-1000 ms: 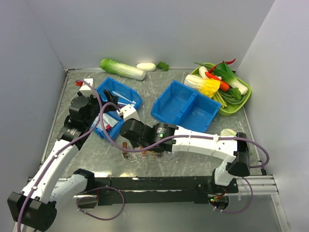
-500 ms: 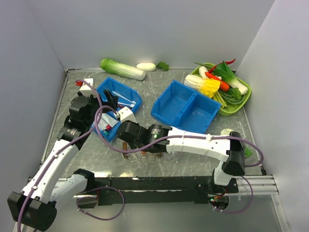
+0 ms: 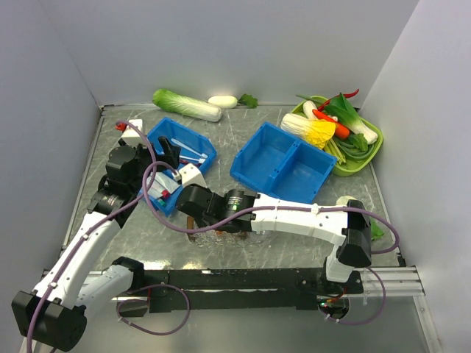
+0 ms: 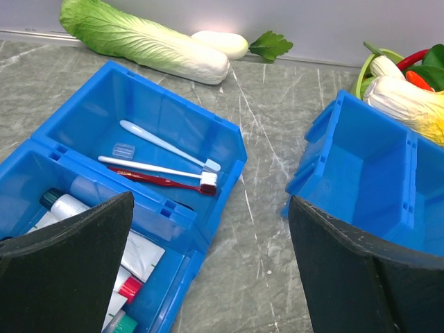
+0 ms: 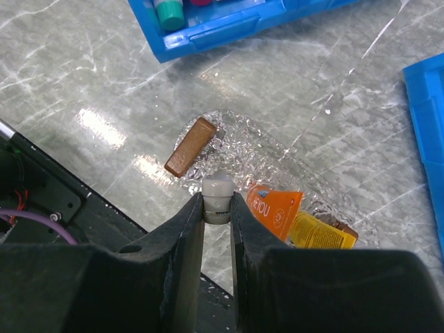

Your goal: Prepare toiletry sets of a toothbrush and toothpaste on the tray

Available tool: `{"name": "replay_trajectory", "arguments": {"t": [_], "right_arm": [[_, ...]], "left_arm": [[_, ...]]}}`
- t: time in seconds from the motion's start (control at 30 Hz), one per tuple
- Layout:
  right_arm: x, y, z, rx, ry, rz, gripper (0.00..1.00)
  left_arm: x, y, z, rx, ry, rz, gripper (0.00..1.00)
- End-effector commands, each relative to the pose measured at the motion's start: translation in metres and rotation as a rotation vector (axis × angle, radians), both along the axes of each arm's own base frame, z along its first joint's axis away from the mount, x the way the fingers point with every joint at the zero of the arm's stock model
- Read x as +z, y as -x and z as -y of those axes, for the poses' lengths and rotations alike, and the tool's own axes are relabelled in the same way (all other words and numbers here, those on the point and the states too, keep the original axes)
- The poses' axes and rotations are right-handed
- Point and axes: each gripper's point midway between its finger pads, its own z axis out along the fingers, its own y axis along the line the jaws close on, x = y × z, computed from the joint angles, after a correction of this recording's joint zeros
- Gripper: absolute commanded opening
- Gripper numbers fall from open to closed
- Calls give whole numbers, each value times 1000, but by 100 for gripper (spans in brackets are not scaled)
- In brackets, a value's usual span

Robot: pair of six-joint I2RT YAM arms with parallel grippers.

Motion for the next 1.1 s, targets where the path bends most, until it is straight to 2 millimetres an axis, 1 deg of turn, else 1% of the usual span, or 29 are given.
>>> {"name": "replay_trajectory", "arguments": {"t": [0.0,0.8,1.07], "right_arm": [[7,-5,-6,-21,-54,-3,0],[-15,-8,-4,-36,-16,-2,0],[-16,-9,-5,-38,-20,6,0]], "left_arm": [[13,-3,2,-14,1,50,96],[14,-2,2,-18,1,52,97],[14,-2,2,-20,2,53,96]]}}
